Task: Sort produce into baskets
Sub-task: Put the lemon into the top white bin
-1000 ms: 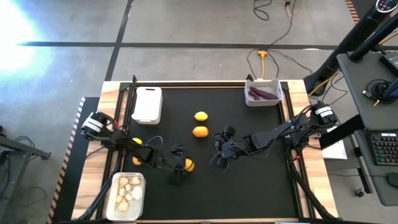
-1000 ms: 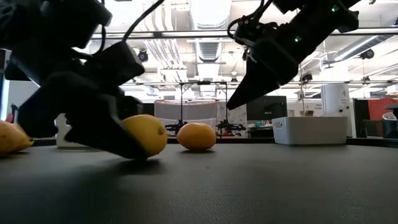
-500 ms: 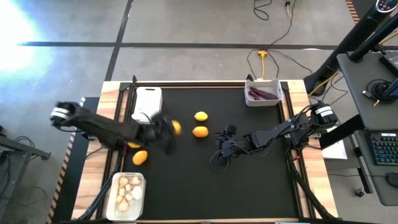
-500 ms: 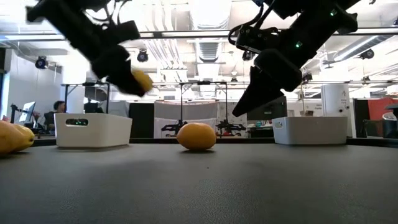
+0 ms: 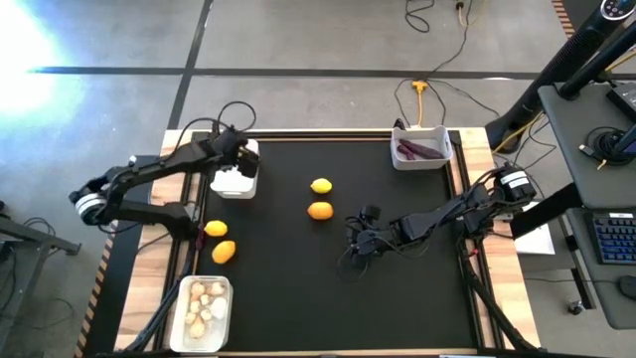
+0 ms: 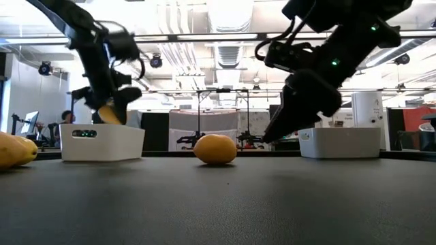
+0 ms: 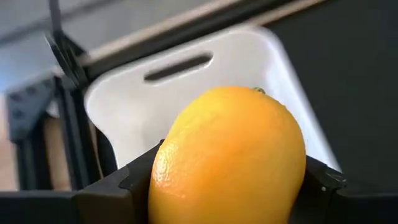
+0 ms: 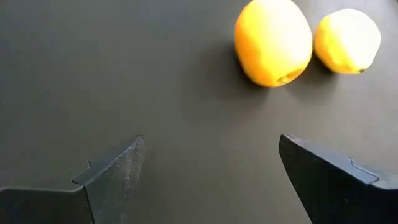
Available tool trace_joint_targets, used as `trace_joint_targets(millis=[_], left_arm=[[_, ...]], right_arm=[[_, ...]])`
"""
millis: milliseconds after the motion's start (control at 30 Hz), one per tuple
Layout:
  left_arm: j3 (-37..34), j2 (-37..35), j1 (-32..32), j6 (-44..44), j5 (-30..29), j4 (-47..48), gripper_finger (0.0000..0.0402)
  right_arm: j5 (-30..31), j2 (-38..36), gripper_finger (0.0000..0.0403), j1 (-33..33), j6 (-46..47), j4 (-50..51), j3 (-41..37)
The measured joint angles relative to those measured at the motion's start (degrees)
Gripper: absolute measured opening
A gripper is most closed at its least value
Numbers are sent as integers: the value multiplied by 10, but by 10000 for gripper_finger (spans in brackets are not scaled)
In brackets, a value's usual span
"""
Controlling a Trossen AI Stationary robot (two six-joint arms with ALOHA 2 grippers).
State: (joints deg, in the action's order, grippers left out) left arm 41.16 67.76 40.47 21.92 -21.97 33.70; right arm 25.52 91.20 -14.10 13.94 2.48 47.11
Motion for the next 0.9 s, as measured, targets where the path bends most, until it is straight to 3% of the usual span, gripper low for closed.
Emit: trace_joint_targets(millis=[133,467,900], left_arm=[[9,44,45,-4,53,1,230],[37,158,54,-17,32,16,241],[160,138,35,-48,40,183,318]], right_arm=[[0,0,364,-12,5,1,-8],[0,0,364,-18,26,2,-24],[0,0,364,-18,25,2,-24]])
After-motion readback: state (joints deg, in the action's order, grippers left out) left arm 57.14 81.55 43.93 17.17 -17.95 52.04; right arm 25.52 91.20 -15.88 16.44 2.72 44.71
